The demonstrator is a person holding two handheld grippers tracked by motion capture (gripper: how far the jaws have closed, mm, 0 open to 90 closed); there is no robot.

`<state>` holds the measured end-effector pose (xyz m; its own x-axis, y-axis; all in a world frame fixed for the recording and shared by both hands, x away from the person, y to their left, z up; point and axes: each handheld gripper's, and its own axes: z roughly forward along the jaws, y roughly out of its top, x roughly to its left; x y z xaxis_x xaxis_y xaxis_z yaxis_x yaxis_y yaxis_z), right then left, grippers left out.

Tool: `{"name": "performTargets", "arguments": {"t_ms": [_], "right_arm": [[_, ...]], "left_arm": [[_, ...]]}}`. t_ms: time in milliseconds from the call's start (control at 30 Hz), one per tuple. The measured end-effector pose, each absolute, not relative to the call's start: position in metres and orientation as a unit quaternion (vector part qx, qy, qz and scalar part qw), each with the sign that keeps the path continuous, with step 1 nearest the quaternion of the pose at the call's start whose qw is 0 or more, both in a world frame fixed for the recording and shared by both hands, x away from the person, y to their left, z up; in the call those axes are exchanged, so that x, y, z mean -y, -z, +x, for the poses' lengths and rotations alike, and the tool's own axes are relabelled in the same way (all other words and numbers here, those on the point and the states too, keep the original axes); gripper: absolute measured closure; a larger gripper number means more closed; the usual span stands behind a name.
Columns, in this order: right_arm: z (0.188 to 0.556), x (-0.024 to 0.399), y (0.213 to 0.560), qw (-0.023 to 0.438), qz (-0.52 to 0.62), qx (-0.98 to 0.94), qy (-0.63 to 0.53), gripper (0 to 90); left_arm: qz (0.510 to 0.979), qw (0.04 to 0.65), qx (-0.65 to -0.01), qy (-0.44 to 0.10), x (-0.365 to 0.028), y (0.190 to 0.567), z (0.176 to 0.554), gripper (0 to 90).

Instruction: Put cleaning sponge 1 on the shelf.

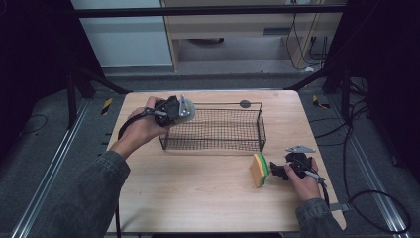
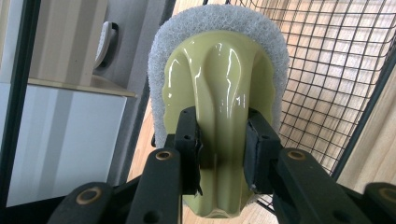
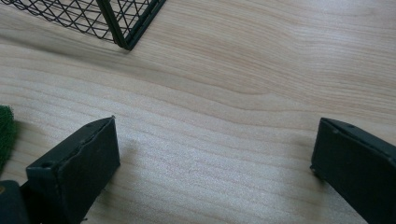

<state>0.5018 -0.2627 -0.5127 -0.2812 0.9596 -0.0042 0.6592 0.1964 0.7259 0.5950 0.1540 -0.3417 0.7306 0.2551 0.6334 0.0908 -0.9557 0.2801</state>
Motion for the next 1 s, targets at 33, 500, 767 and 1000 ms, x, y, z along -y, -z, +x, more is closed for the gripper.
{"name": "performTargets", "arguments": {"t_ms": [33, 500, 767, 1000], "right_arm": [[0.502, 0.263, 0.513, 0.238, 0.550, -0.736, -0.315, 1.2], [0.502, 0.263, 0.513, 0.238, 0.550, -0.736, -0.315, 1.2], [0.502, 0.263, 0.513, 0.239, 0.550, -0.736, -0.315, 1.2], [0.502, 0.263, 0.513, 0.239, 0.549, -0.736, -0.314, 1.2]], "left_arm": [[0.923, 0.117, -0.094, -0.354, -0.154, 0.342, 0.595, 69.9], [0.927, 0.116, -0.083, -0.346, -0.153, 0.344, 0.597, 70.0], [0.932, 0.113, -0.075, -0.337, -0.148, 0.351, 0.599, 69.9], [0.935, 0.110, -0.066, -0.330, -0.142, 0.355, 0.598, 69.9]]}}
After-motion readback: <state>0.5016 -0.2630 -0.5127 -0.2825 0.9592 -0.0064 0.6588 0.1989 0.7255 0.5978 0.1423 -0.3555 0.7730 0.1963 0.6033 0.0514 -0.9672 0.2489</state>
